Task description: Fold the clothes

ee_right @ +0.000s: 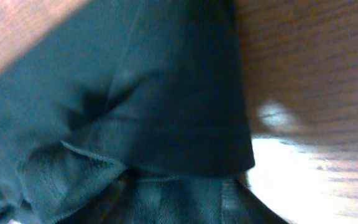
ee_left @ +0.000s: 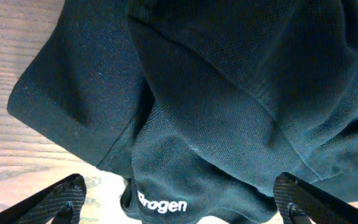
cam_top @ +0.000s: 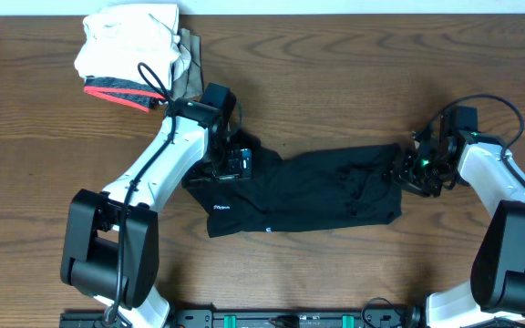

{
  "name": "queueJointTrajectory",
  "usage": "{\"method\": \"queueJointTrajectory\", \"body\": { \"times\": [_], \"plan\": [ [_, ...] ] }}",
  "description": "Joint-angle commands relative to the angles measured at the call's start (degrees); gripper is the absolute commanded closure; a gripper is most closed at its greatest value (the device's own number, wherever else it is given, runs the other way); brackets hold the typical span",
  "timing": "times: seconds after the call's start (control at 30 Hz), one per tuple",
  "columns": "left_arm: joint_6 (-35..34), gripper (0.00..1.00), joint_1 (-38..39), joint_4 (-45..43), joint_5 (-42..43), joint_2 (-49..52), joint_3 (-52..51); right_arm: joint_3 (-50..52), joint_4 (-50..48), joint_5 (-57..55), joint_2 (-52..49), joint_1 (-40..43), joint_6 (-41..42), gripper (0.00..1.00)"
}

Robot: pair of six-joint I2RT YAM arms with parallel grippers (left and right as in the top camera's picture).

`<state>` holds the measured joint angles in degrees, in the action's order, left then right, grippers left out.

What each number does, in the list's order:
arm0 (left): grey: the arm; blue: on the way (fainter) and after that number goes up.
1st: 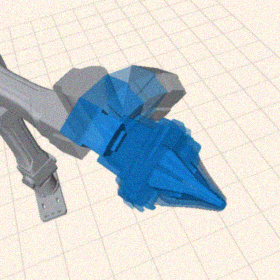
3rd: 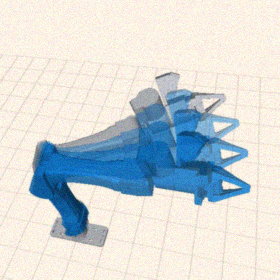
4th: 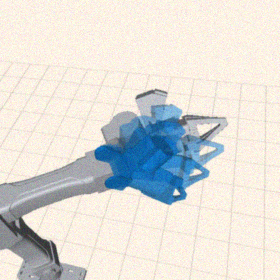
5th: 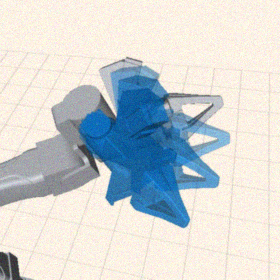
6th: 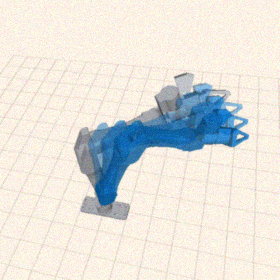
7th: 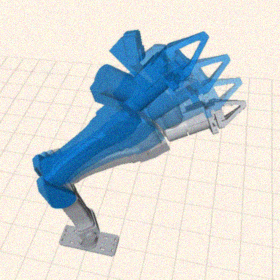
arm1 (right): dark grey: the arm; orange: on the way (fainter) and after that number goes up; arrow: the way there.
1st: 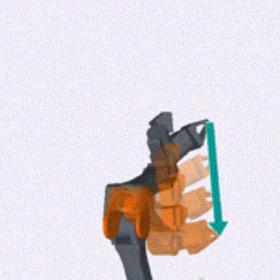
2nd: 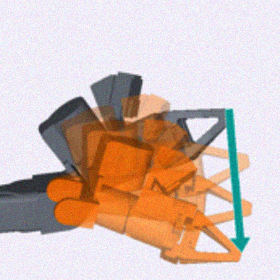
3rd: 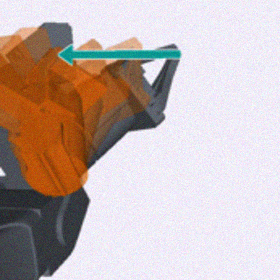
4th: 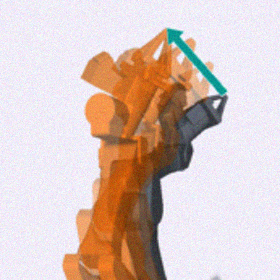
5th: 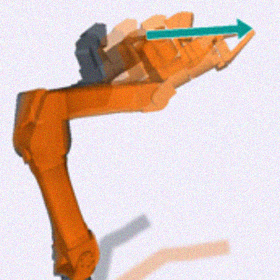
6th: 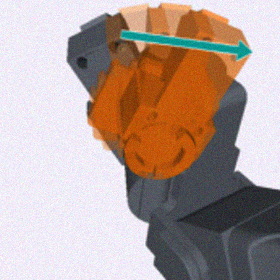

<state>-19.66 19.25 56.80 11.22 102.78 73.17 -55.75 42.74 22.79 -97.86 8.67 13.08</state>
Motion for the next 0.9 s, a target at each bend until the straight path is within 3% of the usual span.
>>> {"method": "queueJointTrajectory", "body": {
  "times": [0.0,0.17,0.6,0.87],
  "plan": [
    [-0.52,0.02,-0.02,0.31,-0.07,0.07,-0.57,0.04,-0.90,1.95,0.46,0.28,1.07,0.75],
    [-0.52,0.02,-0.02,0.28,-0.09,0.07,-0.57,0.02,-3.41,6.14,0.48,0.26,2.10,0.99],
    [-0.52,0.02,-0.02,0.26,-0.09,0.07,-0.57,-1.01,-6.84,8.41,0.48,0.26,2.60,0.95],
    [-0.52,0.02,-0.02,0.09,-0.09,0.07,-0.57,-1.66,-6.97,3.58,0.48,0.26,2.54,0.90]
  ]
}}
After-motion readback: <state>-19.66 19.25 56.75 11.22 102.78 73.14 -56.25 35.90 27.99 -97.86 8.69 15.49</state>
